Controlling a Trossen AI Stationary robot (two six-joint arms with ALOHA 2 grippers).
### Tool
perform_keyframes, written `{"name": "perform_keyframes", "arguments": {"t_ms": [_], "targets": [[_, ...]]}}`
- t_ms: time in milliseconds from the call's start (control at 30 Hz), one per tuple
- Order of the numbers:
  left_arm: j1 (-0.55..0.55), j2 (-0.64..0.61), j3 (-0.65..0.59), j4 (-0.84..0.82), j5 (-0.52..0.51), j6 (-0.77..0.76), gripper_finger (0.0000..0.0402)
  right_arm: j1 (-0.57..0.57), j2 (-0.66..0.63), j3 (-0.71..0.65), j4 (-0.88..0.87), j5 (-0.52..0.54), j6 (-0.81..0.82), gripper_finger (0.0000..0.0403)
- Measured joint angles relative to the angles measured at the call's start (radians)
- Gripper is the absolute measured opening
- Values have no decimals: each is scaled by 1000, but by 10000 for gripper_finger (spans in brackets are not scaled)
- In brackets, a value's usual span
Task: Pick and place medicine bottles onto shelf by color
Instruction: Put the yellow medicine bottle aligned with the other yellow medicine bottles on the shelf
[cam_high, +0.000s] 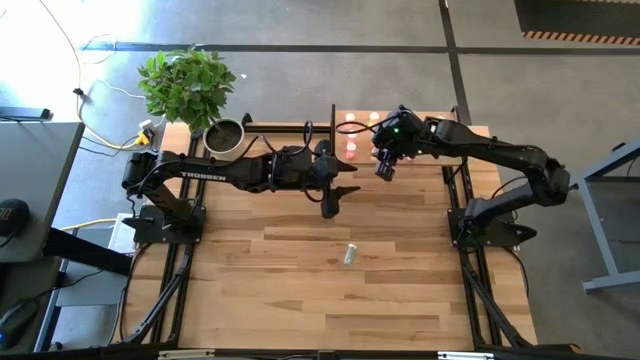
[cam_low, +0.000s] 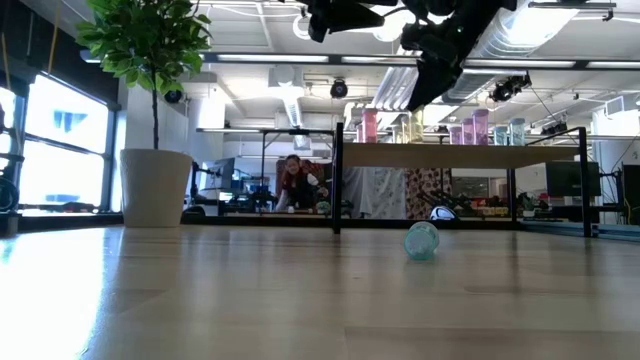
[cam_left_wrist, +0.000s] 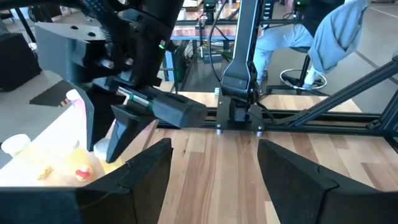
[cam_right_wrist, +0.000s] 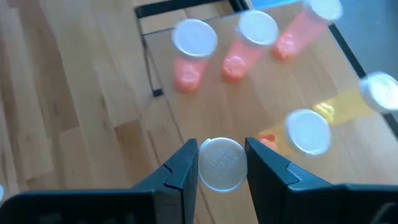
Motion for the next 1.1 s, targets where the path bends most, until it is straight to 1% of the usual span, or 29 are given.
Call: {"name": "perform_keyframes", "arguments": {"t_ms": [167,300,533,1100], "targets": [[0,0,0,0,0,0,227,-20,0,0,-1,-2,6,97],[0,0,0,0,0,0,227,-34,0,0,-7,-40,9,97],[0,0,0,0,0,0,227,-44,2,0,-9,-41,10,106],[0,0,0,0,0,0,227,-44,3,0,0,-49,16,108]]}}
